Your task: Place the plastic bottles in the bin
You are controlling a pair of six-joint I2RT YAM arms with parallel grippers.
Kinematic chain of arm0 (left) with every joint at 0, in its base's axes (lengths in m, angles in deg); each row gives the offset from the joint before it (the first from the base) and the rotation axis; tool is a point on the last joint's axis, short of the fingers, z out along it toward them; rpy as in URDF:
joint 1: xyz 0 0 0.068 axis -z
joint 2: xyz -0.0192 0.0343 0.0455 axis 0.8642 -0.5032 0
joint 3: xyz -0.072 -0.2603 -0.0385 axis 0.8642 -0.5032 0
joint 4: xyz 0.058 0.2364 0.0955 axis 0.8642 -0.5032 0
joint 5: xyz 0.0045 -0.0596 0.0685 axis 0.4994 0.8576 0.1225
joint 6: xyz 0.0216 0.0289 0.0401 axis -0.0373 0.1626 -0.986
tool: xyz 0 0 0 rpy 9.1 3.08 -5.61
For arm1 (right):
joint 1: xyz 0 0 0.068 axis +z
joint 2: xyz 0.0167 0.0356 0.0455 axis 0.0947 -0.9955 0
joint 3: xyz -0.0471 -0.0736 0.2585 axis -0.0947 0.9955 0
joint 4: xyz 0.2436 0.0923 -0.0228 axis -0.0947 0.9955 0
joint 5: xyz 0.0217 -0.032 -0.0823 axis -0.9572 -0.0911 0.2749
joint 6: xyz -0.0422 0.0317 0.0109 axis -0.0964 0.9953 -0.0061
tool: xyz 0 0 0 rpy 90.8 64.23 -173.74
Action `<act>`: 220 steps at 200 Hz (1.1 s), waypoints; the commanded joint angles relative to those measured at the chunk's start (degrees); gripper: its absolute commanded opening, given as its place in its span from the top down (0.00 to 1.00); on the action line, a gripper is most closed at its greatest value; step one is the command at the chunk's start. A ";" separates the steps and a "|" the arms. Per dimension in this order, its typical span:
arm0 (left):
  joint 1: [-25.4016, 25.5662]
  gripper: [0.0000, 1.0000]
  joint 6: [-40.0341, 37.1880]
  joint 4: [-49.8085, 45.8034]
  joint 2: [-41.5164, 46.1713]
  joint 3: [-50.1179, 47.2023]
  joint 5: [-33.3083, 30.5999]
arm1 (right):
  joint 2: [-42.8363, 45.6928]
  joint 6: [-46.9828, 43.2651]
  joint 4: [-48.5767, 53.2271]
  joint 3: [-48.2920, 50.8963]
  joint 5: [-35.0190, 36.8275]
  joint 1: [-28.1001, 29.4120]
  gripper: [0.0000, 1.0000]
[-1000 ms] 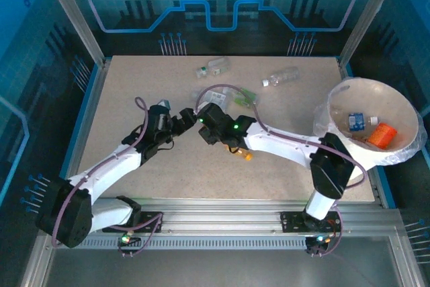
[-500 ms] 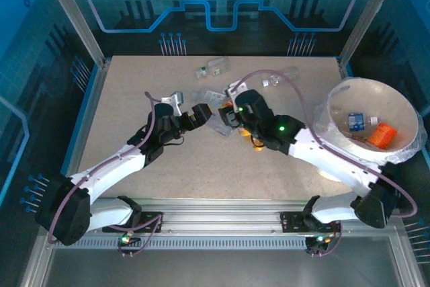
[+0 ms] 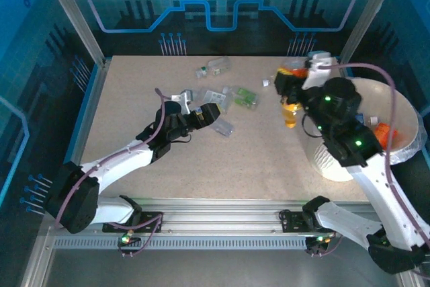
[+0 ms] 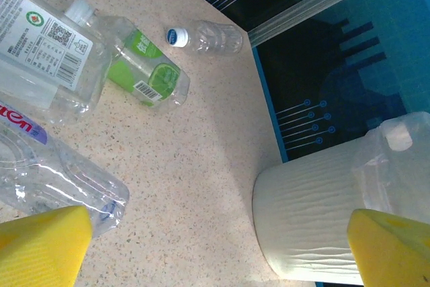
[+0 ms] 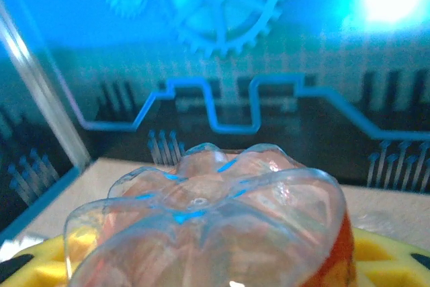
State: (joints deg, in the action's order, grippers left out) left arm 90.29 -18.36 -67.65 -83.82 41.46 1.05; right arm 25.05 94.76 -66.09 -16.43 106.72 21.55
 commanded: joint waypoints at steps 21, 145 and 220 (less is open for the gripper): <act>0.85 0.01 1.11 2.98 -2.63 2.38 1.63 | 5.74 -5.12 -4.45 -3.72 5.10 -6.34 0.52; 1.66 0.01 1.63 5.06 -2.18 -0.77 0.15 | 12.58 -2.00 -16.96 14.43 9.73 -43.92 0.51; 1.66 0.01 1.40 5.39 -2.12 -1.68 -0.54 | 14.05 1.75 -18.88 27.67 10.66 -57.02 0.47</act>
State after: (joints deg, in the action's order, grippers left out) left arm 91.47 -16.66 -64.24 -87.03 40.98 1.24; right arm 38.25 95.04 -79.66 7.68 118.08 -32.96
